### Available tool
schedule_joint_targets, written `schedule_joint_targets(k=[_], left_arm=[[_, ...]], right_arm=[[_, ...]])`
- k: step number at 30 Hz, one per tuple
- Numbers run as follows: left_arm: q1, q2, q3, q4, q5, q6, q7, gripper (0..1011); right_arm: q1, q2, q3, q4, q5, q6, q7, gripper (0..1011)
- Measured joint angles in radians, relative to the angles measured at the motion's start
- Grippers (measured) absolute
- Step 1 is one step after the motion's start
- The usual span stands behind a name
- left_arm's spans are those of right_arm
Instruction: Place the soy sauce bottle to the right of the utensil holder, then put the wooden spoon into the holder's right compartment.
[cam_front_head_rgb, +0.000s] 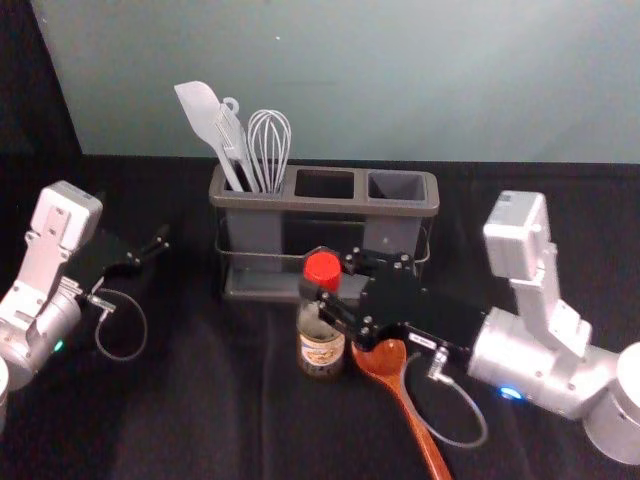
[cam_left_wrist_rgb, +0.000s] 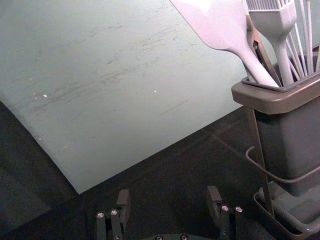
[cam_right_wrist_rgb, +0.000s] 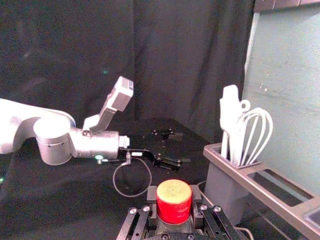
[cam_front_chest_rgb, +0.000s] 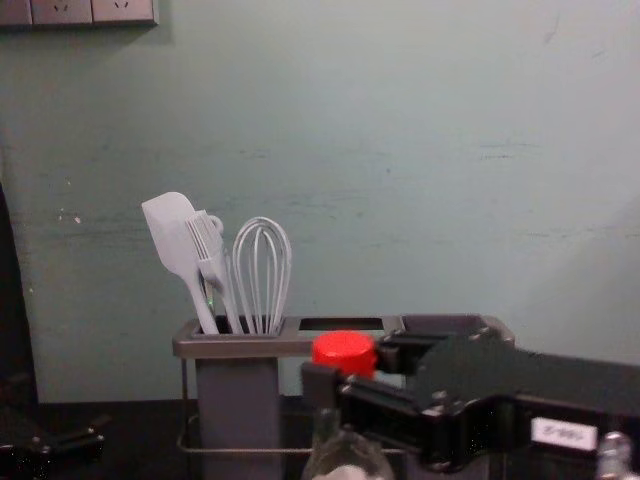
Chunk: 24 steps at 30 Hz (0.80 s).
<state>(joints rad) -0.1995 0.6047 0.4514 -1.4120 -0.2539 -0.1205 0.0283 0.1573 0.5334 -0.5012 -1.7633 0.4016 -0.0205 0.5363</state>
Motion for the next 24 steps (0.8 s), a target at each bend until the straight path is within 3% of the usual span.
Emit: schedule_joint_targets(k=[7, 14, 19, 24], left_arm=[[0.0, 0.0, 0.0, 0.0, 0.0, 0.0, 0.0, 1005], [0.0, 0.0, 0.0, 0.0, 0.0, 0.0, 0.0, 1005], [0.0, 0.0, 0.0, 0.0, 0.0, 0.0, 0.0, 1005], [0.0, 0.0, 0.0, 0.0, 0.0, 0.0, 0.0, 1005]], right_arm=[[-0.081, 0.068, 0.07, -0.081, 0.021, -0.021, -0.019, 380], [-0.206, 0.143, 0.198, -0.14, 0.049, -0.052, -0.058, 380], [-0.272, 0.167, 0.282, -0.15, 0.067, -0.068, -0.08, 380], [-0.303, 0.173, 0.335, -0.143, 0.075, -0.076, -0.093, 380]])
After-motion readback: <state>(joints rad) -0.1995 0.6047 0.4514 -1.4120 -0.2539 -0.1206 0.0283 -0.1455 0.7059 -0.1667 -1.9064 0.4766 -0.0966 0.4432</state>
